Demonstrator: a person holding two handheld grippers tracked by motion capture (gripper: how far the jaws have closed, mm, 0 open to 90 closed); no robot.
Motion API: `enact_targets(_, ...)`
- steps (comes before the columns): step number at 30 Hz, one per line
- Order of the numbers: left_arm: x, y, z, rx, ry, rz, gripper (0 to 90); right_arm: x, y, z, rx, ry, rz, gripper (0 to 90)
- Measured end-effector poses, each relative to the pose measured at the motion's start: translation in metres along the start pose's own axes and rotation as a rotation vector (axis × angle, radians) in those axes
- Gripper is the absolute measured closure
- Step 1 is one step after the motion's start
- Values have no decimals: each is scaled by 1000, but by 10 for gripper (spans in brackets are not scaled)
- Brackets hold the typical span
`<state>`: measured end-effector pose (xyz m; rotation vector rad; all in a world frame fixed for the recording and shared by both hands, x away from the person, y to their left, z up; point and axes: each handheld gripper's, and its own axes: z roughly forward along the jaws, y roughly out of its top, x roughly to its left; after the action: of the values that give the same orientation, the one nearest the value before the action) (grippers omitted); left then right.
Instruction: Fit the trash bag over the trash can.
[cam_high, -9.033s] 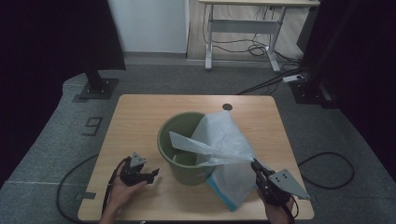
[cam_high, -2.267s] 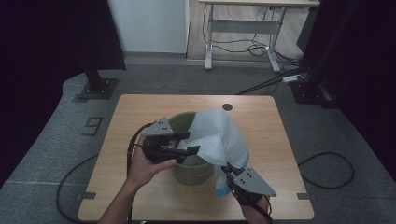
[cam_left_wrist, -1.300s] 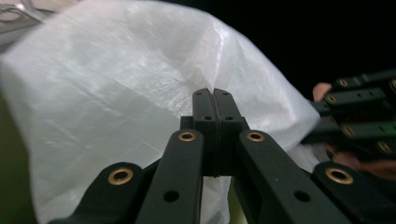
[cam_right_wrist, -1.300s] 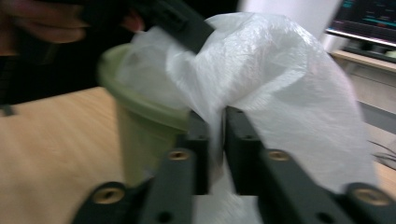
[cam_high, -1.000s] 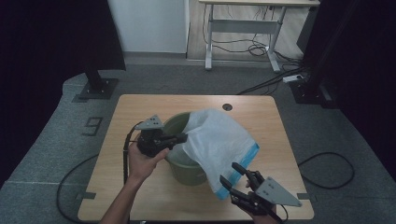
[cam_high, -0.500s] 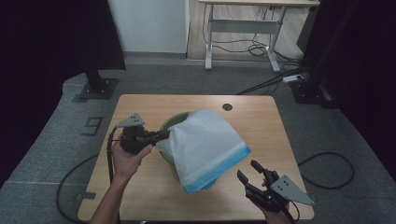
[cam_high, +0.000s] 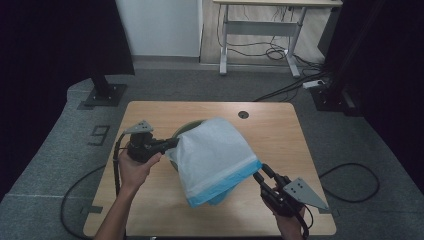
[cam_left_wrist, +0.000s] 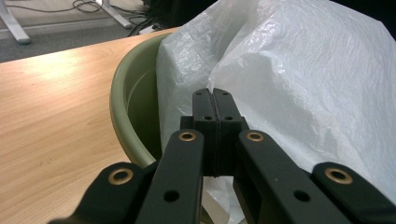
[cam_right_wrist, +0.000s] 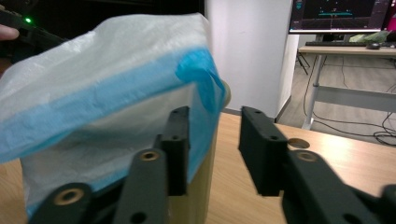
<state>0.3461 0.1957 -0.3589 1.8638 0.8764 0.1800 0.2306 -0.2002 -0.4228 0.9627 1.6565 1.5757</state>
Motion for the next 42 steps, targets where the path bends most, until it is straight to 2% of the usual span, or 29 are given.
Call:
enact_targets(4, -1, 0, 2, 1, -2, 5, 897, 5, 1, 1, 3, -16, -1, 750)
enact_targets(8, -2, 0, 4, 8, -12, 10, 896, 4, 2, -2, 3, -7, 9, 869)
enact_targets(10, -3, 1, 4, 9, -24, 7, 885, 2, 3, -2, 4, -9, 17, 887)
enact_targets(13, -8, 4, 2, 5, -29, 23, 750, -2, 7, -1, 7, -20, 16, 889)
enact_targets(15, -15, 8, -2, -5, -47, 60, 631, -4, 11, -2, 4, -25, 3, 889)
enact_targets(18, -26, 13, -8, -25, -54, 112, 526, -11, 19, -4, 1, -41, -1, 889)
enact_targets(23, -39, 18, -14, -77, -75, 135, 486, -22, 27, -10, 2, -72, -7, 889)
enact_targets(25, -46, 19, -13, -78, -86, 149, 481, -25, 27, -12, 2, -78, 2, 889)
enact_targets(28, -58, 21, -5, -62, -107, 176, 478, -27, 26, -14, 2, -83, 5, 889)
enact_targets(32, -73, 26, 15, -25, -123, 214, 448, -21, 26, -12, 0, -64, -8, 889)
enact_targets(34, -78, 29, 26, -11, -123, 216, 392, -16, 26, -10, 1, -51, -16, 889)
enact_targets(36, -82, 29, 36, 9, -114, 213, 281, -12, 25, -8, 0, -35, -18, 889)
enact_targets(38, -85, 28, 44, 31, -109, 219, 248, -9, 24, -6, -2, -20, -13, 889)
enact_targets(42, -89, 24, 57, 71, -134, 214, 204, -1, 22, -1, -1, 3, -17, 889)
